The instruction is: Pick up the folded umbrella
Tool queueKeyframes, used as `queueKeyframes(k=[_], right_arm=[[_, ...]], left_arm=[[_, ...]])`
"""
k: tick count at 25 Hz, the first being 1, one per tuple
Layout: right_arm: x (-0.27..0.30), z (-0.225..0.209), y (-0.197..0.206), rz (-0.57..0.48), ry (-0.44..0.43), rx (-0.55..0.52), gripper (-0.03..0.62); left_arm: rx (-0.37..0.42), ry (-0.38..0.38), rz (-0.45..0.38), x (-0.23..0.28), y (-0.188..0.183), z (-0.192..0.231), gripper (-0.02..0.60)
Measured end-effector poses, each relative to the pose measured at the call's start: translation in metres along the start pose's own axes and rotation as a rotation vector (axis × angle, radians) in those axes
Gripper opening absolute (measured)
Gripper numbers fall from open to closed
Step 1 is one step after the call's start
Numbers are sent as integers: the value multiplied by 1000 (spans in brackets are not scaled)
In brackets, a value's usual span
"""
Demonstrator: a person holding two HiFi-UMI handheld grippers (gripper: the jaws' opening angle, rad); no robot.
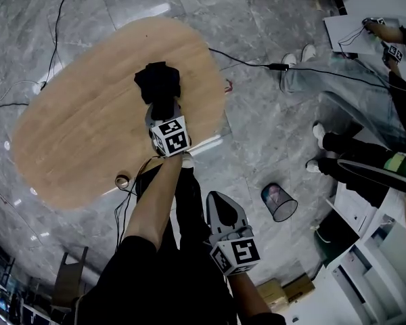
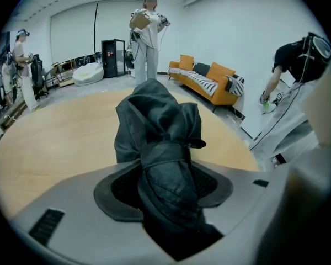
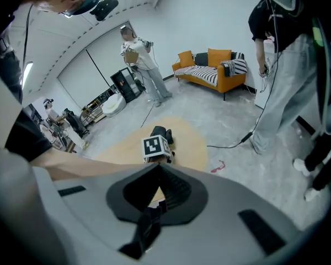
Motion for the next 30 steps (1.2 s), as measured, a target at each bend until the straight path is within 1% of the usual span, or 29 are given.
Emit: queueKeyframes(k=[4, 6, 11, 17, 25, 30], right_arm=[[-5, -4, 2, 0, 3, 5, 11], [-6, -6, 1, -4, 1, 4, 11], [-1, -4, -2, 1, -18, 17, 11], [1, 2, -9, -3, -47, 12, 11], [0, 17, -19, -16, -84, -16, 11], [1, 28, -29, -20, -124, -48, 11]], left_arm=[[-3, 21, 6, -4, 1, 4, 219], [-11, 39, 8, -5, 3, 7, 215], [0, 79, 5, -6, 0, 13, 207], [-42, 111, 29, -20, -7, 18, 201], [-20, 130, 24, -45, -15, 34, 199], [-14, 143, -7, -63, -32, 43, 199]])
Point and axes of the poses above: the fingertips, and each gripper's own axes: x forward along the fingers, z to its left, y out of its underside, the point moved 7 cm from there along -x, backward along the fingers, and after that the axes turned 3 degrees about -z, right-handed, at the moved point
